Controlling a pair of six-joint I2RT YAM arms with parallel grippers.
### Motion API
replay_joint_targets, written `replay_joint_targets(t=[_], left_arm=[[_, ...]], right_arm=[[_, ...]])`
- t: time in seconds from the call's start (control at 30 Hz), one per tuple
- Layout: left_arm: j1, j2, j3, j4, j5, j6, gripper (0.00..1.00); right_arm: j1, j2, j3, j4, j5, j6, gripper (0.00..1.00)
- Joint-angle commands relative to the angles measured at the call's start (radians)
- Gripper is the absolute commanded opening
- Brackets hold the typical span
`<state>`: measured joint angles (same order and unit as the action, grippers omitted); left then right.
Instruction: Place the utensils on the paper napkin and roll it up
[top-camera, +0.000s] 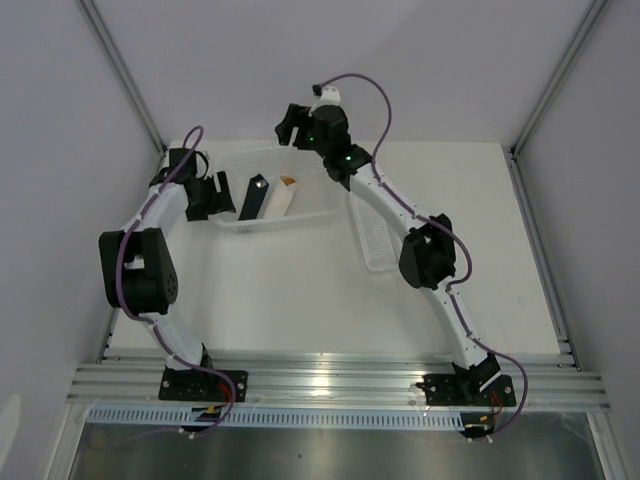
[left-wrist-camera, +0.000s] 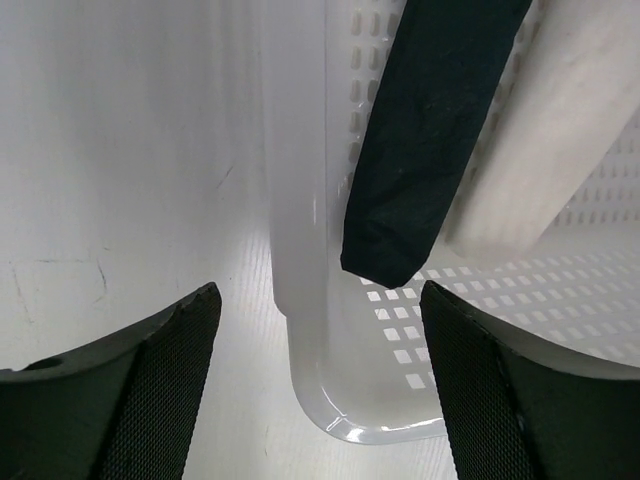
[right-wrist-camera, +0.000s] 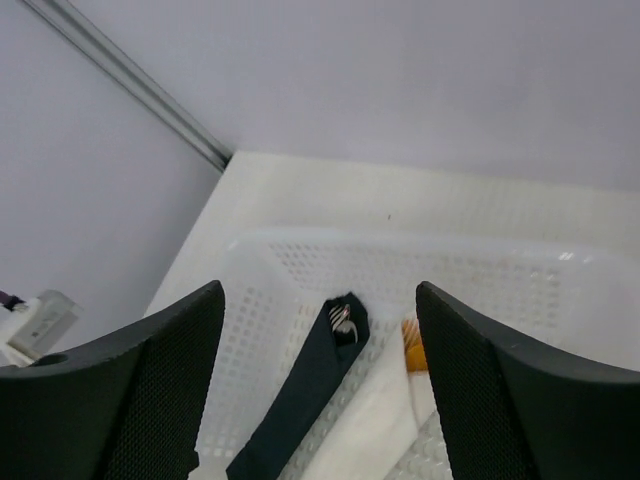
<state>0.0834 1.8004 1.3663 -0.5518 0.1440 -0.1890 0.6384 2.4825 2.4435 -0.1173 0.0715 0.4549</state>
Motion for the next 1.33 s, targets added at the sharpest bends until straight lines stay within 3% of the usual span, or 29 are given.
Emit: replay_joint_targets(t=[0.0,0.07,0.13,0.37,0.6,0.77,1.3], left_arm=[[-0.002,-0.082,0.094,-0.026,0.039,0.06,0.84],[-0.001,-0.114,0.115,-0.052,0.02,0.112,0.92],[-0.001,-0.157,0.149,-0.06,-0.019,0.155,0.93],[0.068,-0.387,0.134,-0.046,-0.243,0.354,0.99],[0.286,-0.544,-0.051,-0.077,-0.331,0.408,0.99],[0.306,-0.625,-0.177,-0.077,-0.357,0.418,1.0],[0.306,-0.681,-0.216,-0.143,-0.288,0.359,1.0]], right_arm=[[-0.043,-0.155,0.067,0.0,-0.059,-0.137,0.81],[-0.072,-0.191,0.066,-0.065,-0.099,-0.217,0.92],[-0.135,-0.241,0.063,-0.122,-0.114,-0.245,0.99],[-0.418,-0.368,-0.029,-0.437,0.051,-0.243,0.99],[-0.693,-0.48,-0.27,-0.577,0.137,-0.134,0.99],[-0.734,-0.482,-0.305,-0.644,0.241,-0.154,1.0],[-0.732,-0.494,-0.362,-0.561,0.14,-0.131,0.99]])
